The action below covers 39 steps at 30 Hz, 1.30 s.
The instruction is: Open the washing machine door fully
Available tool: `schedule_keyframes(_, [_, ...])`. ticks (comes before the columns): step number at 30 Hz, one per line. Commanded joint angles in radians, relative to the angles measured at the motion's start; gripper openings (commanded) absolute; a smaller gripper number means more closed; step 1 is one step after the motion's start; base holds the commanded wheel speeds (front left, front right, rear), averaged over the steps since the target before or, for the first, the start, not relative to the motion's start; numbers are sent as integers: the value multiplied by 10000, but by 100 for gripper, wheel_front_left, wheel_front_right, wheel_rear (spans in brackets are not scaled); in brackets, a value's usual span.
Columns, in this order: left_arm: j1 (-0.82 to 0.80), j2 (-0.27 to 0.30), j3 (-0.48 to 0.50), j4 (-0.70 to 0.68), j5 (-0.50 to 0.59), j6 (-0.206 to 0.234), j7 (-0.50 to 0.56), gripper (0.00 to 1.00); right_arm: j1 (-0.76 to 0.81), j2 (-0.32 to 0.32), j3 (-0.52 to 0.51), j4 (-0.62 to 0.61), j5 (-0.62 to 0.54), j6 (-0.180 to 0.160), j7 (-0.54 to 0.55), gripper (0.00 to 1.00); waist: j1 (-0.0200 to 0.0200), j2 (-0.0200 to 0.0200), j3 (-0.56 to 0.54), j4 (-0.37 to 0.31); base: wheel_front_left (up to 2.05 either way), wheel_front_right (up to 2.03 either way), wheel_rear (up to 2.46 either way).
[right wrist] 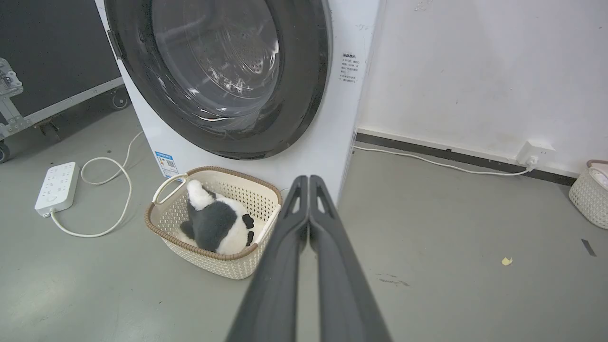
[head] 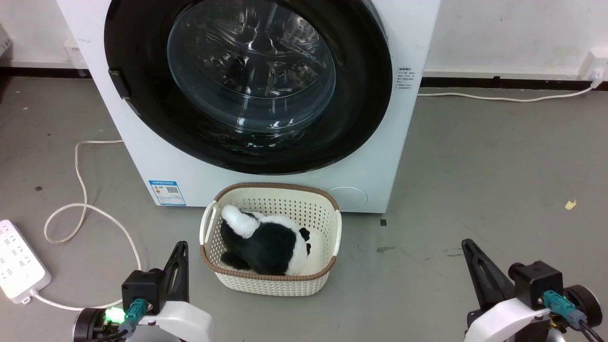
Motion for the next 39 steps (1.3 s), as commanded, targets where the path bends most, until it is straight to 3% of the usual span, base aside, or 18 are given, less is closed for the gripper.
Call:
schedule_keyframes(1, [-149,10,-1,-39,87,28,3,0,-120,53,-5,-35,-76,-9,5,0,0,0,0,0,0,0,0])
schedule_keyframes(19, [-149,10,-1,-39,87,28,3,0,-120,53,-5,-35,-76,-9,5,0,0,0,0,0,0,0,0])
schedule_keyframes(20, [0,0,-2,0,0,0,-1,100,0,0,2,0,2,0,-1,100,0,0,0,0,0,0,0])
schedule_keyframes(22, [8,0,3,2,-19,-1,-4,100,4,0,11,3,11,0,-3,100,0,0,0,0,0,0,0])
schedule_keyframes(23, [8,0,-4,2,-19,0,-5,0,4,0,9,3,12,0,-4,0,0,0,0,0,0,0,0])
schedule_keyframes(24, [8,0,-6,3,-19,2,-12,100,4,0,13,3,20,0,-10,100,0,0,1,0,0,0,0])
schedule_keyframes(39, [-41,2,-172,29,-24,144,-325,100,-74,7,39,1,205,-1,-324,100,0,0,123,39,0,0,0])
